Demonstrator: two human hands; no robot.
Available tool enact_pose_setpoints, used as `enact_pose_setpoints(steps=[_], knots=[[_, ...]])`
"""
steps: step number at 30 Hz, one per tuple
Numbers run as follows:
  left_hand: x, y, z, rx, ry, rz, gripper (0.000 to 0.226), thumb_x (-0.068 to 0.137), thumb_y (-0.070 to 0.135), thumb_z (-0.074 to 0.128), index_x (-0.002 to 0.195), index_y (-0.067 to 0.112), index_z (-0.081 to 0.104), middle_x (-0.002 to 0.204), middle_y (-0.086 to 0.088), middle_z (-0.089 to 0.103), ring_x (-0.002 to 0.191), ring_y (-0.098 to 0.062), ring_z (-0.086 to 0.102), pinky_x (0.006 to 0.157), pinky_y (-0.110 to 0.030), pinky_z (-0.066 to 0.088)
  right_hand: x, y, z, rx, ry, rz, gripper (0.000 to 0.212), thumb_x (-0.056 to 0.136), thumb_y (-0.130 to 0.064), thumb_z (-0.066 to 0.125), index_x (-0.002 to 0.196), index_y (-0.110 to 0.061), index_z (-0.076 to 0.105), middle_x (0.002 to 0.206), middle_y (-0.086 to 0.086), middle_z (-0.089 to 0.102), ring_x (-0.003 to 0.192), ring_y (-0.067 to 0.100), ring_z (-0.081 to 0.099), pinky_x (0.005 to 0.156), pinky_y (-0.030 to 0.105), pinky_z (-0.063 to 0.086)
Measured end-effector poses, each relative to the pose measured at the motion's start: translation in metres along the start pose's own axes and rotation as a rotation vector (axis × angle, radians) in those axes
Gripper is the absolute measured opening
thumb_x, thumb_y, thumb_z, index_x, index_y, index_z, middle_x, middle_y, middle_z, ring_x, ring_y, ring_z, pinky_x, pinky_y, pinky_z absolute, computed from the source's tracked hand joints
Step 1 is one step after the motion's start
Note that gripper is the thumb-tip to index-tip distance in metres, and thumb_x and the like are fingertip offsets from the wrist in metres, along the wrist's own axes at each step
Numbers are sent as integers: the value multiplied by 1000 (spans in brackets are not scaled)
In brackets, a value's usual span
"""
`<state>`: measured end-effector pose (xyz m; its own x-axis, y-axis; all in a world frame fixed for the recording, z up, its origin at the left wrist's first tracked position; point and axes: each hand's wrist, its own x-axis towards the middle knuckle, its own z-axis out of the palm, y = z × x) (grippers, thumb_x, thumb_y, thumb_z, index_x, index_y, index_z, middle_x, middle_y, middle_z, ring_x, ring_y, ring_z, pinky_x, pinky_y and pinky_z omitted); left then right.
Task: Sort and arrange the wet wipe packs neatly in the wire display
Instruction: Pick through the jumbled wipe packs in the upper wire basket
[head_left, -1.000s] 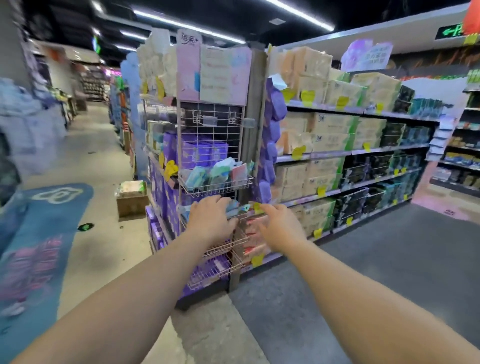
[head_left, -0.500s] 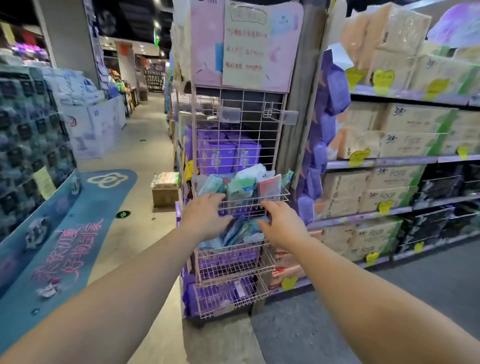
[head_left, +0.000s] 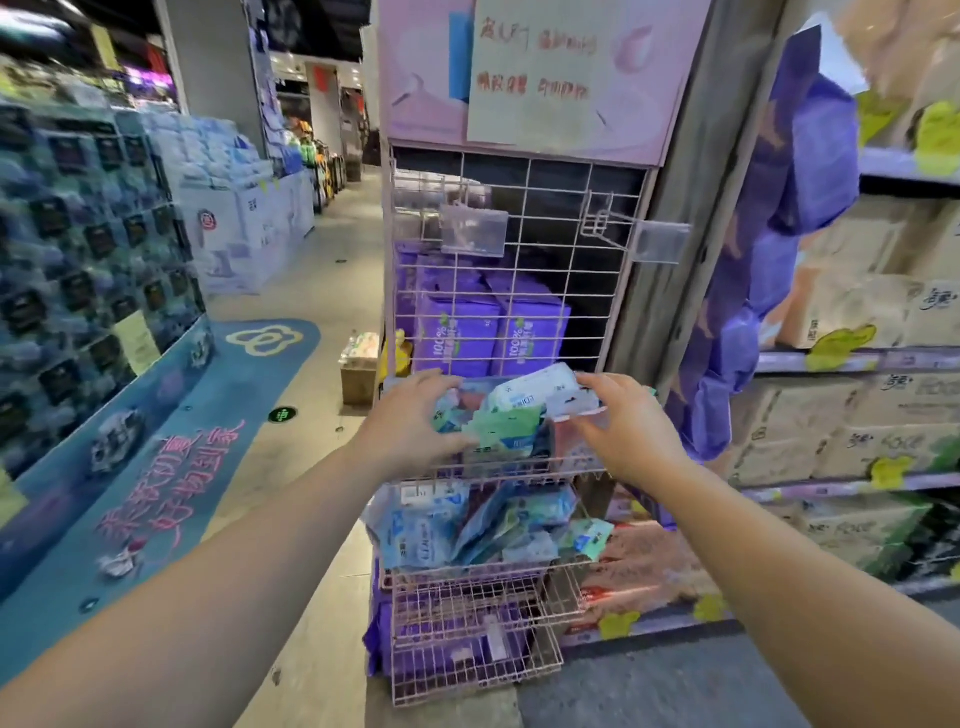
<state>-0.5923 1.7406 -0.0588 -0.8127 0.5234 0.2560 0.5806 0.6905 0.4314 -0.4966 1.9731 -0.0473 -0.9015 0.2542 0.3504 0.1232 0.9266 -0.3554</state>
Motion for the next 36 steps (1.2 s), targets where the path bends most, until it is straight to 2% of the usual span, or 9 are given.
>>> enact_pose_setpoints(steps=[6, 11, 13, 19, 24, 27, 29, 31, 36], knots=[[32, 8, 9, -133, 5, -105, 83, 71, 53, 73, 142, 27, 40, 153, 2, 33, 142, -17, 27, 114, -33, 23, 68, 42, -11, 4, -62, -158, 55, 86, -30, 62, 137, -23, 46, 137, 5, 52, 128, 25, 45, 106, 34, 36], [39, 6, 4, -331, 149, -319, 58, 82, 35, 71, 135, 26, 50, 143, 2, 45, 124, -10, 42, 91, -19, 33, 111, 47, -8, 23, -246, -317, 56, 88, -27, 60, 140, -25, 41, 144, 3, 44, 133, 18, 39, 108, 29, 31], [39, 5, 6, -340, 184, -389, 57, 82, 30, 72, 135, 27, 51, 141, 0, 48, 124, -20, 49, 88, -21, 36, 122, 43, -2, 49, -288, -397, 56, 86, -27, 62, 139, -26, 43, 143, 3, 46, 133, 17, 39, 108, 25, 28], [44, -3, 19, -330, 85, -537, 75, 76, 32, 77, 142, 28, 40, 151, 2, 40, 136, -17, 38, 103, -26, 32, 139, 27, 18, 48, -526, -490, 64, 79, -39, 69, 137, -32, 43, 144, -2, 43, 133, 17, 38, 106, 26, 30], [58, -10, 21, -359, -42, -749, 88, 71, 37, 78, 146, 26, 33, 148, -7, 40, 128, -25, 46, 98, -31, 39, 150, 34, 23, -78, -675, -500, 70, 78, -43, 69, 140, -31, 38, 142, -6, 46, 125, 16, 46, 95, 23, 36], [69, -13, 22, -379, -72, -758, 87, 65, 37, 80, 141, 23, 41, 134, -3, 51, 117, -24, 54, 100, -33, 42, 153, 36, 27, -73, -682, -479, 67, 78, -37, 70, 137, -29, 40, 137, -5, 50, 118, 16, 51, 86, 21, 36], [74, -13, 22, -409, -72, -725, 75, 71, 30, 80, 137, 20, 46, 116, 1, 51, 106, -20, 55, 91, -28, 42, 156, 36, 31, -51, -666, -450, 65, 75, -39, 72, 133, -29, 43, 133, -5, 53, 111, 16, 54, 89, 24, 41], [75, -16, 20, -427, -68, -689, 69, 74, 27, 80, 135, 19, 49, 112, -1, 50, 101, -19, 53, 85, -26, 38, 158, 38, 33, -37, -657, -419, 62, 73, -41, 72, 129, -30, 46, 128, -6, 56, 101, 15, 56, 86, 25, 44], [70, -33, 17, -365, -2, -591, 57, 73, 41, 74, 122, 21, 54, 95, -1, 62, 82, -18, 60, 68, -30, 44, 159, 39, 30, 15, -624, -353, 64, 75, -48, 72, 131, -28, 48, 120, -7, 57, 100, 12, 54, 86, 22, 42]])
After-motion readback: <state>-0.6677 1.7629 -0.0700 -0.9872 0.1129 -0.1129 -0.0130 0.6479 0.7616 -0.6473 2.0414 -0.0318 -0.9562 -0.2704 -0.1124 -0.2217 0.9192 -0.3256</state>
